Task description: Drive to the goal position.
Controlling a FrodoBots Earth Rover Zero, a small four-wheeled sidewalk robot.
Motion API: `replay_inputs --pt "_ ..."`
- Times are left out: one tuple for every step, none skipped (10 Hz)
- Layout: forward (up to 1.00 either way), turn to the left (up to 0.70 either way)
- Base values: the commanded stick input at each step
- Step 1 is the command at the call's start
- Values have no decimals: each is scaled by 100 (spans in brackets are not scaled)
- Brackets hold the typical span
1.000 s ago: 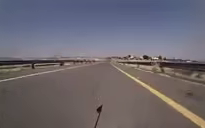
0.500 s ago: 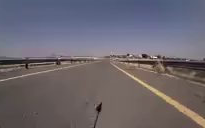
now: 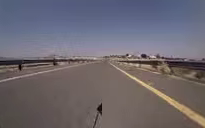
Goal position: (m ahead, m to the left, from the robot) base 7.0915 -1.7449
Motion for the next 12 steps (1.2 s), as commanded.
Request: replay_inputs --pt "100 -1" --pt "100 -1" --pt "100 -1" --pt "100 -1" --pt "100 -1" --pt "100 -1" --pt "100 -1" --pt "100 -1" --pt "100 -1" --pt "100 -1" --pt "100 -1" --pt "100 -1"
